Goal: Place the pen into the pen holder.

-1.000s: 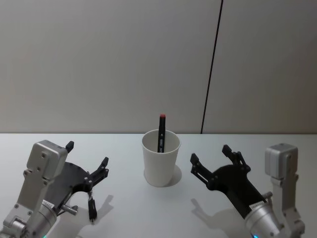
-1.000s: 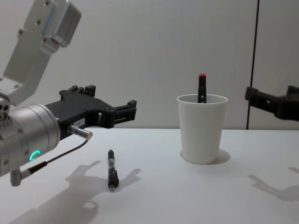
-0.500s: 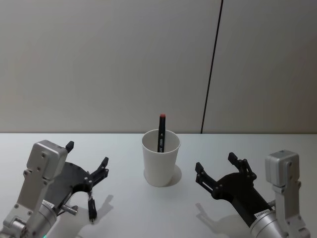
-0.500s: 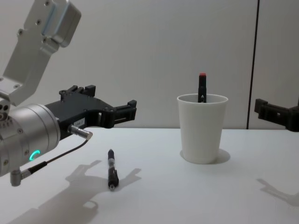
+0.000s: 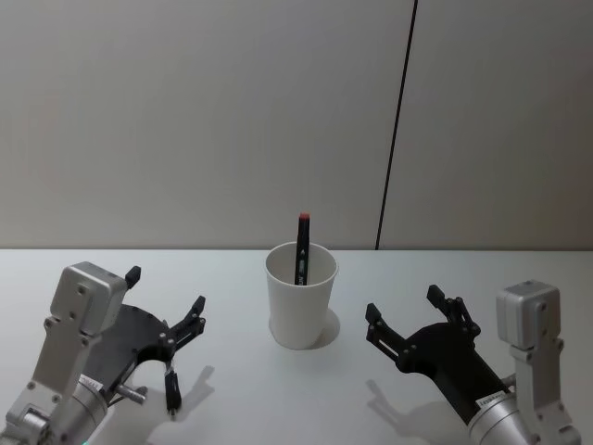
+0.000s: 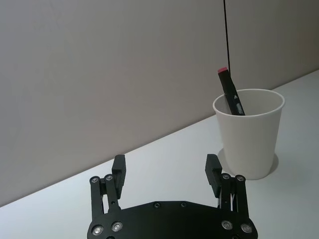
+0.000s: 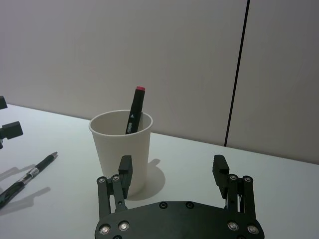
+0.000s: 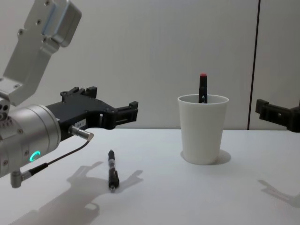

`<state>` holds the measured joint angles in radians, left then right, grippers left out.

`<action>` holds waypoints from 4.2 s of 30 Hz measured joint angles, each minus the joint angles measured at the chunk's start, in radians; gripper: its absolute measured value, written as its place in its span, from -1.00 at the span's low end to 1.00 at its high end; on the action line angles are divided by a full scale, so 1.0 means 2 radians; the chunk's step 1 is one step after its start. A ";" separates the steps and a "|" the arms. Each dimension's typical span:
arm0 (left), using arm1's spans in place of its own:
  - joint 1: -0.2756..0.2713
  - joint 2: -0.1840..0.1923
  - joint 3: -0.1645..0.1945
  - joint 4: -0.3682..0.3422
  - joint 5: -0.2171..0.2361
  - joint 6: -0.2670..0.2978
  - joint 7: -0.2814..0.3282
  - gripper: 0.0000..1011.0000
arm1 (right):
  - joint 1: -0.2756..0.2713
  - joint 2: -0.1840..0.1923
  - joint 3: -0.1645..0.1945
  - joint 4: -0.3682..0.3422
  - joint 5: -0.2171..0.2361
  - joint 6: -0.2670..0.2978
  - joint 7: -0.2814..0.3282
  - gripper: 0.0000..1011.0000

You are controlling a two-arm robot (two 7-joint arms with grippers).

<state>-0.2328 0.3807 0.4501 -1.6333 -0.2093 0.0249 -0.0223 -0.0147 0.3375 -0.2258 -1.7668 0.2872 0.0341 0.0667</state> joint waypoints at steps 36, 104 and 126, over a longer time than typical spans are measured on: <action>0.025 -0.005 -0.025 -0.065 -0.063 0.190 -0.014 0.99 | 0.000 0.000 0.000 0.000 0.000 0.000 0.000 0.98; 0.008 -0.070 -0.041 -0.012 -0.055 0.282 0.026 0.51 | 0.000 0.000 0.000 0.000 0.000 0.000 0.000 0.98; 0.009 -0.072 -0.042 -0.011 -0.055 0.282 0.027 -0.71 | 0.000 0.000 0.000 0.000 0.000 0.000 0.000 0.98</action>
<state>-0.2149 0.2375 0.3661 -1.6553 -0.3199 0.5880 0.0312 -0.0146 0.3375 -0.2258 -1.7667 0.2874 0.0340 0.0668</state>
